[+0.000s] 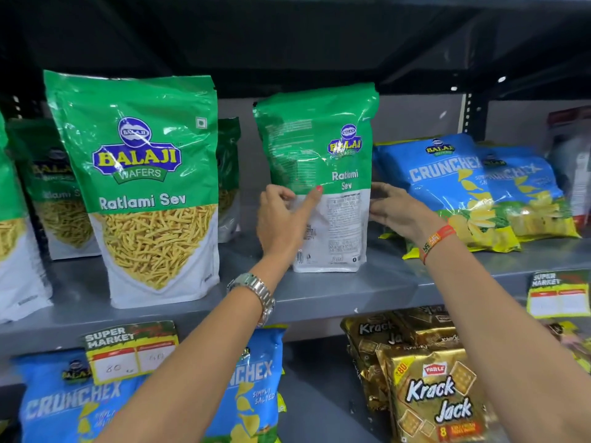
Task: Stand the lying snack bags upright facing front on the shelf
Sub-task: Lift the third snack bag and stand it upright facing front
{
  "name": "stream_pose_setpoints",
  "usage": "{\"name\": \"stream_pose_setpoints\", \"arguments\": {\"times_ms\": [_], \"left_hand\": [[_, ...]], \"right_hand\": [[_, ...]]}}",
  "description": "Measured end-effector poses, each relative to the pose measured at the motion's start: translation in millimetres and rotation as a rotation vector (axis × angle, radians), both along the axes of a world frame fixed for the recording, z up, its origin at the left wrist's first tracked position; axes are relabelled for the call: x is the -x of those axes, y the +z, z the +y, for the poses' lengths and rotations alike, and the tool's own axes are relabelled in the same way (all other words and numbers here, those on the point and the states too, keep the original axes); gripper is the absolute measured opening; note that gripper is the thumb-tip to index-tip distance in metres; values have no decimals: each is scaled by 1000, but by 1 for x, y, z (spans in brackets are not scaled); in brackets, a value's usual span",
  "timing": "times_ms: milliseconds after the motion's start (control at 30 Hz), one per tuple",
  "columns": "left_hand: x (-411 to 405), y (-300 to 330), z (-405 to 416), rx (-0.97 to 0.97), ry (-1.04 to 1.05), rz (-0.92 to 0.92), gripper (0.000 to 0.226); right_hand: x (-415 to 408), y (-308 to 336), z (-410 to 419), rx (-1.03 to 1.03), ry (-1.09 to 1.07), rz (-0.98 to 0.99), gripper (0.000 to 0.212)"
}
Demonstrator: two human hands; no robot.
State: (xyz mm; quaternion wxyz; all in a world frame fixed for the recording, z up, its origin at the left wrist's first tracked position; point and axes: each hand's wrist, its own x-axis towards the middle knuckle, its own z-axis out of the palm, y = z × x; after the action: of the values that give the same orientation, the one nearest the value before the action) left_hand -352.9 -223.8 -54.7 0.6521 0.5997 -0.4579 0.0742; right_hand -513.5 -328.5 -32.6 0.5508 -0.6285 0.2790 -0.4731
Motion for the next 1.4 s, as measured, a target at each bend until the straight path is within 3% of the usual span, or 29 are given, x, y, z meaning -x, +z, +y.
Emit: {"name": "stream_pose_setpoints", "arguments": {"times_ms": [167,300,400,500,633,800,867,967,1033,1167,1300,1400], "left_hand": [[13,-10,9,-64,6,-114,80],[7,-10,9,-137,-90,11,88],[7,-11,7,-241,-202,62,106],[1,-9,6,-219,-303,170,118],[-12,-12,10,-160,-300,284,99],[-19,-17,12,80,-29,294,81],[-19,-14,12,154,-7,382,66],[-27,-7,11,144,-6,510,45],[-34,-3,9,112,6,551,37],[-42,-1,-1,11,-111,628,29],[-51,3,-11,-60,-216,676,56],[-53,6,-14,-121,-372,846,63]], "right_hand": [[4,-9,0,-126,121,-79,45],[-2,-17,4,-52,76,48,60],[-17,-20,9,-22,79,121,73],[-33,-21,8,7,59,178,83],[-36,-23,-1,-27,91,213,90],[-50,-23,-14,-80,132,123,60],[-60,-23,-19,-102,123,135,65],[-71,-22,-20,-105,143,181,69],[-77,-22,-21,-90,188,237,55],[-86,-23,-27,-106,273,239,21],[-79,-22,-28,-84,285,231,20],[-68,-17,-27,-72,288,281,22]]}}
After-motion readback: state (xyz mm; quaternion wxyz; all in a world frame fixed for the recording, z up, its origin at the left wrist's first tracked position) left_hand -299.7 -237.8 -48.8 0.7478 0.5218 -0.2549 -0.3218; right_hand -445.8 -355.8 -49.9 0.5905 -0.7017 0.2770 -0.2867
